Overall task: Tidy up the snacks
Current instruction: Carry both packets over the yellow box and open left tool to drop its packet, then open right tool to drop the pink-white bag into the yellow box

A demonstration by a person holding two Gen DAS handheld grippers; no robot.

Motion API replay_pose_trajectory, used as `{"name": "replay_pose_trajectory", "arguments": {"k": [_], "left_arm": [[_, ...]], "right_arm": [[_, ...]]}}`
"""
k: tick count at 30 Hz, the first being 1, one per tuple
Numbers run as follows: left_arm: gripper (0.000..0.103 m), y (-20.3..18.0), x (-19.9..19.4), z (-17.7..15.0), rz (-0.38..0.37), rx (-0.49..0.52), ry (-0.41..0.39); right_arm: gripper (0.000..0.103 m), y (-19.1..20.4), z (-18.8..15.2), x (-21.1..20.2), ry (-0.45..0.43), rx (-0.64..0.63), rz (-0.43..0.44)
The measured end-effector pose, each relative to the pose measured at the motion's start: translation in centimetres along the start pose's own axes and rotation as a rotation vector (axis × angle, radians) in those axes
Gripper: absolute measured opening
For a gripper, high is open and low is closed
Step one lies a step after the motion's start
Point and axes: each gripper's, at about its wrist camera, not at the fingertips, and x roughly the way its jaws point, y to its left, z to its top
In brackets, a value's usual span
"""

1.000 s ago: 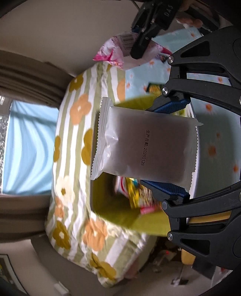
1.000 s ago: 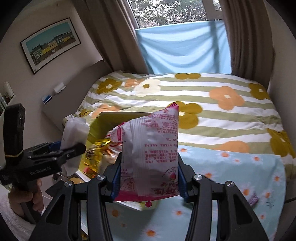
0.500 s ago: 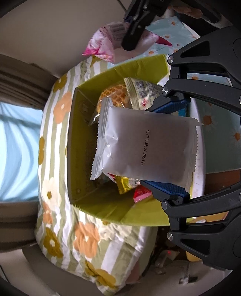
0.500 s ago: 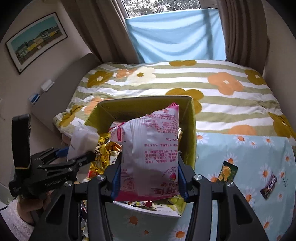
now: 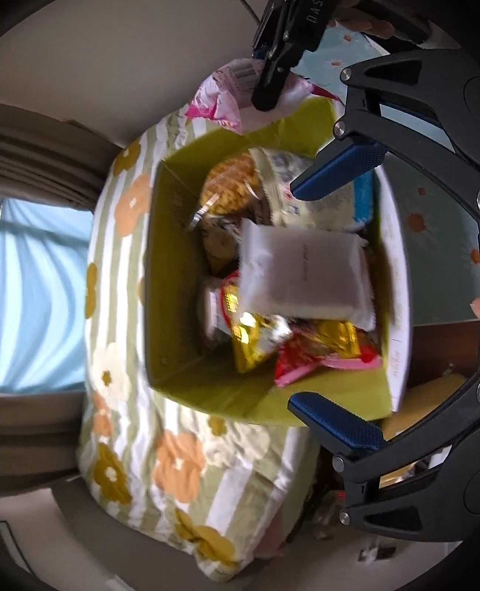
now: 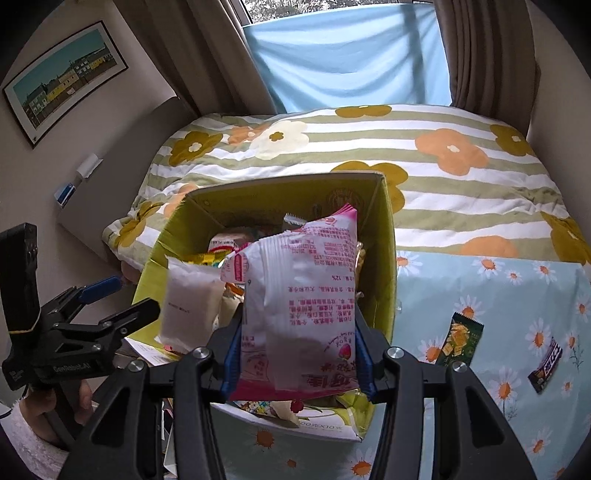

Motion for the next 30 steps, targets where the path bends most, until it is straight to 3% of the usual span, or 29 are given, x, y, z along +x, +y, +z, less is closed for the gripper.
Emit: {"name": "replay_pose_trajectory", "arguments": {"k": [7,10,11,12,14,30], "left_arm": [[0.103,1.0,-0.1,-1.0,-0.011,-0.047,0.012],[0.103,0.7,-0.1,-0.8,0.002,-0.035,0.012],[0.103,0.5,-0.1,-0.7,0.007,-0.028,0.012],[0.103,0.4,-0.1,-0.7,0.010,-0.024,0.011],[0.103,0.1,-0.1,-0.7,0.016,-0.015,0.010],[0.102,-0.7,-1.2,-0.7,-0.006,0.018,-0.001]], "right_arm": [[0.046,0.3,-0.3,-0.3,-0.020,-0.059,-0.037],[0.056,0.2,0.0,0.0,-0.018,-0.046,-0.044],[0.069,0.3,0.1,0.1,-0.016,-0.045,-0.056],[0.090,0.3,0.1,0.1,-0.023,-0.047,-0.066],[0.103,0.4,-0.1,-0.2,-0.047,-0.059,-0.058],[0.103,1.1,-0.9,-1.6,-0.065,-0.050,-0.066]]}}
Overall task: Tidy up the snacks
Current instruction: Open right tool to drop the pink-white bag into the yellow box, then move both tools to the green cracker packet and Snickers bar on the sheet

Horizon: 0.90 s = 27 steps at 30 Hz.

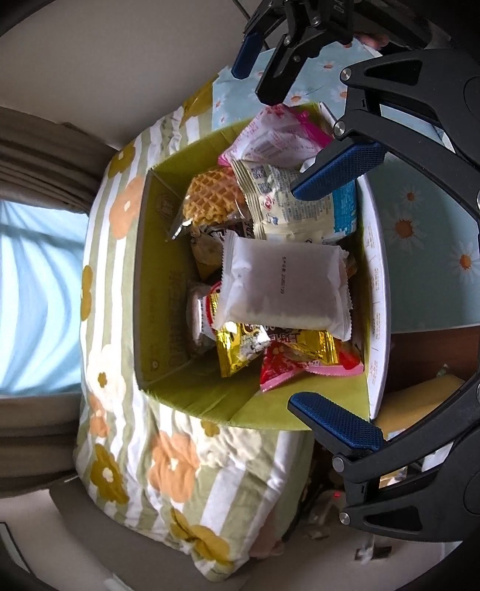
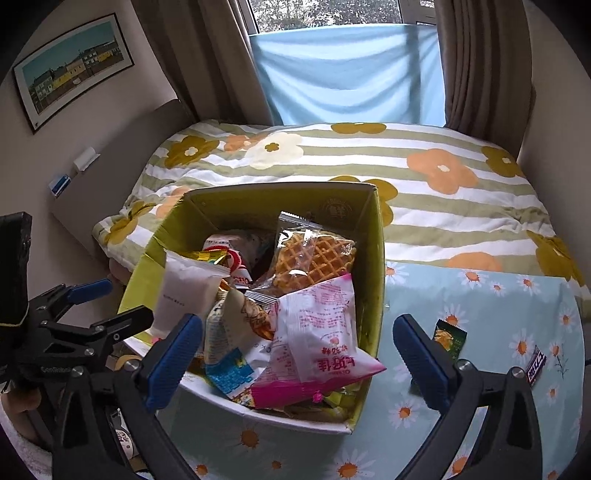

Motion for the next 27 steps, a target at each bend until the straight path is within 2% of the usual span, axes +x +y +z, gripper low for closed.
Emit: {"name": "replay_pose_trajectory", "arguments": {"k": [3,15,23,27], "left_arm": [[0.103,-0.5,-0.4,0.3,-0.019,0.013,-0.012],[0.102,-7.6,-1.9,1.2,-0.133,0.137,-0.070],[0.102,-16.4,-2.4,1.4,-0.158,0.222,-0.116],[0.102,-21.8,-1.0,0.9,-0.184,0.231,-0.090]], "right_arm": [[0.103,-0.2,-0.3,-1.2,-0.014,0.014,-0.006],[0.103,-4.7,-1.8,-8.7,-0.126,0.081,-0.173],[0.103,-11.4,-3.1,-12.0,-0.158,0.139,-0.219],[0.103,-15.1,-3.8,-13.3,-0.177,0.148,-0.256]]}}
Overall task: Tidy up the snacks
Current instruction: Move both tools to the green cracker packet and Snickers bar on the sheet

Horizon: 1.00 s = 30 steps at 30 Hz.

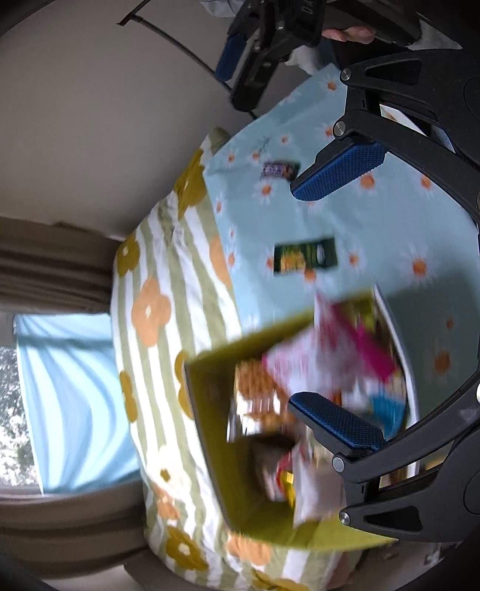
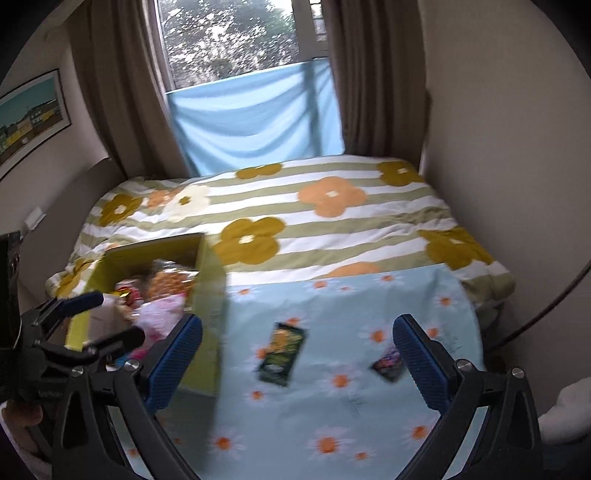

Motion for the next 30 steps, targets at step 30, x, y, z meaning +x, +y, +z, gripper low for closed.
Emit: {"name": "replay_pose_trajectory", "arguments": {"k": [30], "left_arm": [[0.092,-7.0,23.0,-2.6,0.116,-0.125,0.507]], "right_arm": [[0.101,-14.6,-6.9,14.9,0.410,0.287,0.117]]}}
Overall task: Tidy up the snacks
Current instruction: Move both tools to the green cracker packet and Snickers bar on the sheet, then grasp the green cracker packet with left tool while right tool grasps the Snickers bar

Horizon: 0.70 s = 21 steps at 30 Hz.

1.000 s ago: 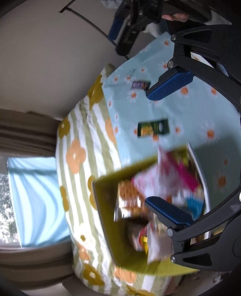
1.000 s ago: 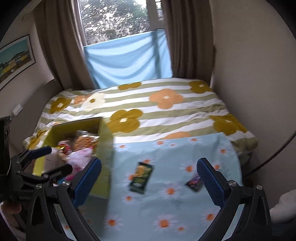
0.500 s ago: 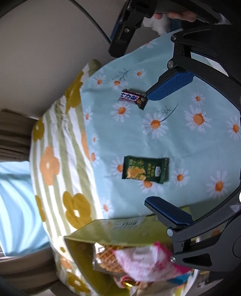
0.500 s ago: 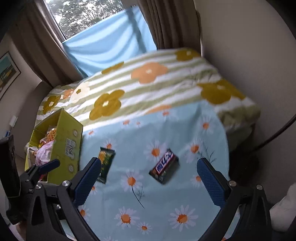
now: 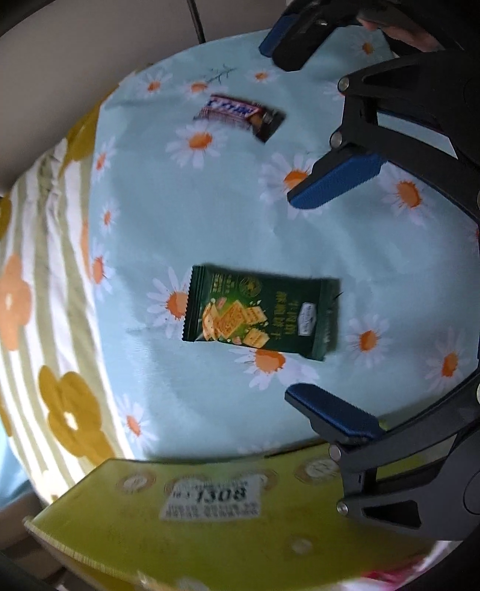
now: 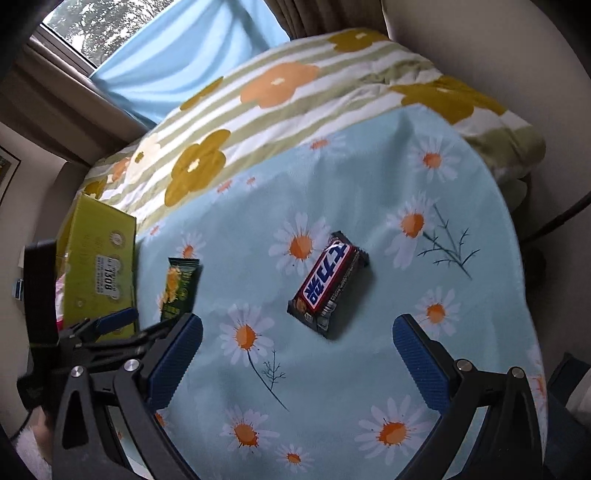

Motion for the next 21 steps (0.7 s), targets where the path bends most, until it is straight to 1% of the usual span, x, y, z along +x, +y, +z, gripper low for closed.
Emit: {"name": "replay_pose_trajectory", "arguments": {"k": [2,4,6,7,8,10,15,16,17,18,19,21], "left_arm": [[0.091,0.2,0.7,0.4,0.001,0.000,0.016],[0.090,0.4,1.3,0.8,0.000,0.008,0.033],[0.086,0.5,1.8,1.0,-0.004,0.017,0.045],[0.081,0.6,2.0,1.1,-0.006,0.019,0.051],[0.079,0.7,2.3,1.1,-0.011,0.022,0.063],[0.079,0.8,2.8,1.2,-0.018,0.023,0.074],[0.078,0.7,2.9,1.2,-0.015,0.051,0.063],[0.076,0.7,2.8,1.2,-0.012,0.057,0.060],[0.070,0.7,2.8,1.3,0.002,0.067,0.055],[0.066,0.7,2.8,1.4,0.015,0.075,0.052],[0.059,0.7,2.7,1.4,0.029,0.088,0.047],[0.056,0.8,2.7,1.6,0.030,0.096,0.049]], "right_arm": [[0.098,0.0,0.2,0.7,0.011,-0.004,-0.024],[0.098,0.0,0.4,1.3,0.023,0.012,-0.027],[0.097,0.0,0.5,1.8,0.032,0.019,-0.036],[0.097,0.0,0.6,2.0,0.038,0.016,-0.046],[0.097,0.0,0.7,2.1,0.043,0.014,-0.053],[0.097,-0.1,0.9,2.4,0.051,0.012,-0.065],[0.097,0.0,0.8,2.9,0.060,0.018,-0.096],[0.097,0.0,0.8,3.0,0.063,0.020,-0.102],[0.094,0.0,0.8,3.1,0.064,0.023,-0.104],[0.089,0.0,0.8,3.2,0.068,0.027,-0.107],[0.087,0.0,0.8,3.4,0.069,0.030,-0.109],[0.086,0.0,0.8,3.5,0.071,0.038,-0.114]]}}
